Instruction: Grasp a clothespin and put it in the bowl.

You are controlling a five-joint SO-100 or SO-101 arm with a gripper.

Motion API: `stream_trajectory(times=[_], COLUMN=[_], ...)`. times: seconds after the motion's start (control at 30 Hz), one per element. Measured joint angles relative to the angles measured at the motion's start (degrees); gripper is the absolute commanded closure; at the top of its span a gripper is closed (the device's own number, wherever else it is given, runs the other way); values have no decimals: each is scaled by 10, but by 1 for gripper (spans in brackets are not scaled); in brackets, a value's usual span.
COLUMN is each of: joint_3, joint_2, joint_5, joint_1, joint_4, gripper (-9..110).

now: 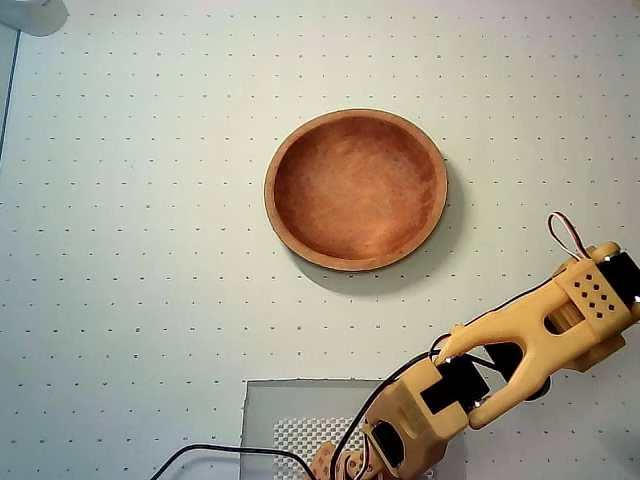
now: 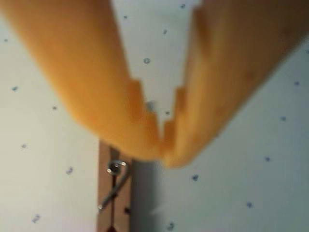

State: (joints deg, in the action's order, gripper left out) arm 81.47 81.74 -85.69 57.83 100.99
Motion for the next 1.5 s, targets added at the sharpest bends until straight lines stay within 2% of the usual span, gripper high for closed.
stream_trajectory(times=[0.43,0.9,1.2,1.5], joint_3=[-12,-47,-49,-49], joint_2=[-77,-109,-109,-109], joint_5=[0,0,0,0], joint_1=[-30,-5,-9,-3], joint_4=[0,-112,-120,-120], gripper=[104,104,85,84])
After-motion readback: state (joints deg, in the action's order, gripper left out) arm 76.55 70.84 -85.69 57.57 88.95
